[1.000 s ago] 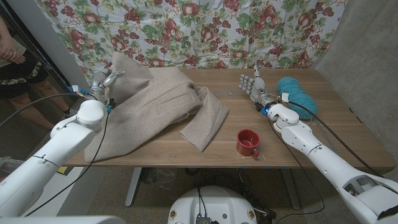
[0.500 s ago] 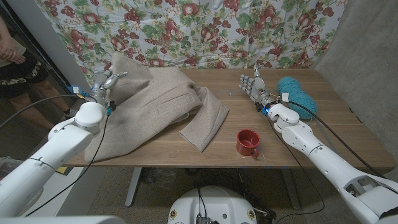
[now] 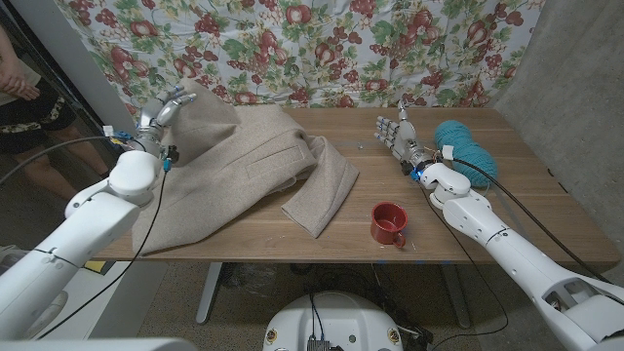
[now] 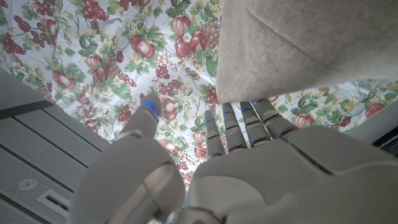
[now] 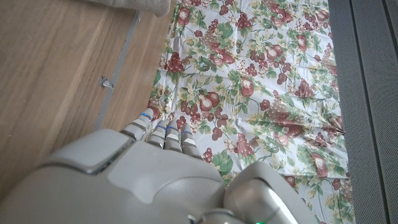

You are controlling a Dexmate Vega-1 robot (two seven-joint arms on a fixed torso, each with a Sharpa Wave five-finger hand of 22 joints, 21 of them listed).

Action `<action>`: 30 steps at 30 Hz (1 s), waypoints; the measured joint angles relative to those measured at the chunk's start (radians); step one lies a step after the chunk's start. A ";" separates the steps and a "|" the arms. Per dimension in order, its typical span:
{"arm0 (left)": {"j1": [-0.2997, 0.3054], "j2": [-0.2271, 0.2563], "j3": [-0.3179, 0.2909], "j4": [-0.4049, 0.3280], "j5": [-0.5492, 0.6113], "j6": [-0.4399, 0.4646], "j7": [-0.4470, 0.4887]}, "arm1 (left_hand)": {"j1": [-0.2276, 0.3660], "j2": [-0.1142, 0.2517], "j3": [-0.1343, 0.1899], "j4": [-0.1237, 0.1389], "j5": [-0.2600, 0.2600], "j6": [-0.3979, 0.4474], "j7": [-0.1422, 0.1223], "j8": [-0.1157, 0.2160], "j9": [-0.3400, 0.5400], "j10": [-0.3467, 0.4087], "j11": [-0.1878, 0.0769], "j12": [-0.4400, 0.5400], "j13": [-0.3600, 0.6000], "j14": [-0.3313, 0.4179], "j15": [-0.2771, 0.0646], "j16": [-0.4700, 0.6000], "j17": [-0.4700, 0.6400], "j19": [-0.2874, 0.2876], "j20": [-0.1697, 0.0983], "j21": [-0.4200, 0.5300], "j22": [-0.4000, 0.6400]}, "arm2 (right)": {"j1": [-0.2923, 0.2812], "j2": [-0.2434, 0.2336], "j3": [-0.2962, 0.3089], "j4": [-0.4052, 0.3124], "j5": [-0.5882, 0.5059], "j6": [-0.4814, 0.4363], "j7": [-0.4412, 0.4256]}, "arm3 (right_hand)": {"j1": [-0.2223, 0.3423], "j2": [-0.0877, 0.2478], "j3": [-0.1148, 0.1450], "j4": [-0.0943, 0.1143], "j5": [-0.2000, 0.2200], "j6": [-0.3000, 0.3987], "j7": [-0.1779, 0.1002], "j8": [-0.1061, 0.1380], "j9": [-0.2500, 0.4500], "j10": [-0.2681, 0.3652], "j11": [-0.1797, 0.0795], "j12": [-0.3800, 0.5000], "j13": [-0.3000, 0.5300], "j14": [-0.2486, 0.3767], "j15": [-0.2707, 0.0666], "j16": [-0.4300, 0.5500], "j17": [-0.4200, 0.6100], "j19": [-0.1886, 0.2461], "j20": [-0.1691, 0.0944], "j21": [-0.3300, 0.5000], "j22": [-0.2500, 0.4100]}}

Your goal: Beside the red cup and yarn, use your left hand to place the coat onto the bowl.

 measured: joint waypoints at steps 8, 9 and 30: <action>0.009 -0.014 -0.017 -0.027 0.031 -0.019 0.004 | -0.005 -0.005 -0.003 -0.003 0.000 0.005 -0.005 -0.004 0.000 -0.003 -0.003 0.000 0.000 -0.011 0.011 0.000 0.000 -0.002 0.010 -0.008 0.000 | -0.010 -0.008 0.006 -0.014 0.002 0.001 -0.003 | 0.000 0.000 0.000 0.000 -0.006 0.000 0.000 0.000 0.000 0.000 0.000 0.000 0.000 0.000 0.000 0.000 0.000 0.000 0.000 0.000 0.000; 0.010 -0.018 -0.020 -0.031 0.033 -0.021 0.004 | -0.005 -0.005 -0.003 -0.003 0.000 0.005 -0.005 -0.004 0.000 -0.003 -0.003 0.000 0.000 -0.011 0.011 0.000 0.000 -0.002 0.010 -0.008 0.000 | -0.011 -0.009 0.006 -0.016 0.002 0.001 -0.004 | 0.000 0.000 0.000 0.000 -0.006 0.000 0.000 0.000 0.000 0.000 0.000 0.000 0.000 0.000 0.000 0.000 0.000 0.000 0.000 0.000 0.000; -0.017 -0.069 -0.021 -0.028 0.032 -0.098 -0.053 | -0.016 -0.003 -0.011 -0.011 0.000 0.016 -0.016 -0.011 0.005 0.000 -0.014 0.008 0.000 -0.007 -0.001 0.008 0.000 0.027 0.002 -0.018 0.000 | -0.023 -0.011 0.010 -0.027 0.000 0.019 -0.015 | 0.000 0.000 0.000 0.000 -0.006 0.000 0.000 0.000 0.000 0.000 0.000 0.000 0.000 0.000 0.000 0.000 0.000 0.000 0.000 0.000 0.000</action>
